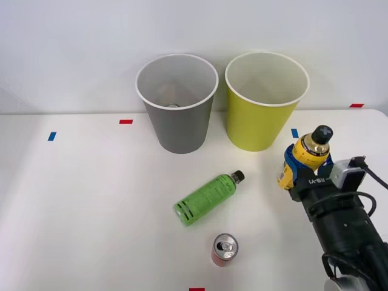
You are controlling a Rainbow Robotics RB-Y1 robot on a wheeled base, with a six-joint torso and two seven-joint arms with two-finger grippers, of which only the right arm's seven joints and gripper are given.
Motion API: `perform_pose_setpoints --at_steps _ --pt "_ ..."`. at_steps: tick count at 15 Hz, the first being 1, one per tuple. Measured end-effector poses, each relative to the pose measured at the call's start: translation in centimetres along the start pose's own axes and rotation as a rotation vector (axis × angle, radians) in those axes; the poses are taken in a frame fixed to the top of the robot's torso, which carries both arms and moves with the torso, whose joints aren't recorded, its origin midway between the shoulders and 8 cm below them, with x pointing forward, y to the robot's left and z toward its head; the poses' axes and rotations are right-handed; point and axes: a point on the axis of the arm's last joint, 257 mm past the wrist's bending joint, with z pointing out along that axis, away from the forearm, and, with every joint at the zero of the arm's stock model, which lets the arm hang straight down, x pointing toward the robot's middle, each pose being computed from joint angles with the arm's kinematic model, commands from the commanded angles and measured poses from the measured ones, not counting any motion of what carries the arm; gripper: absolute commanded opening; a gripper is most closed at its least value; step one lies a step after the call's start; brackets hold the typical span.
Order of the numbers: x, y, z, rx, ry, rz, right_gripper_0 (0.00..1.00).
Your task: Put cans in the gray bin, plastic bottles in the light green bin
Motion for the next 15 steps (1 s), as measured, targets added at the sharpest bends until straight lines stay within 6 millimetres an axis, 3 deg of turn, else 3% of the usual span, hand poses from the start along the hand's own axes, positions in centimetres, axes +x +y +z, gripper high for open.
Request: perform_pose_setpoints --at_steps 3,7,10,12,15 --pt "-4.1 1.6 0.0 -0.035 0.008 0.029 0.00" --pt "-11.0 4.1 0.2 -0.093 -0.018 0.108 0.00" --pt "-15.3 5.7 1.7 -0.152 -0.106 0.207 0.00" --pt "-17.3 6.2 3.0 -0.182 -0.128 0.223 0.00" --pt "-18.4 5.8 5.3 -0.195 -0.070 0.203 0.00"
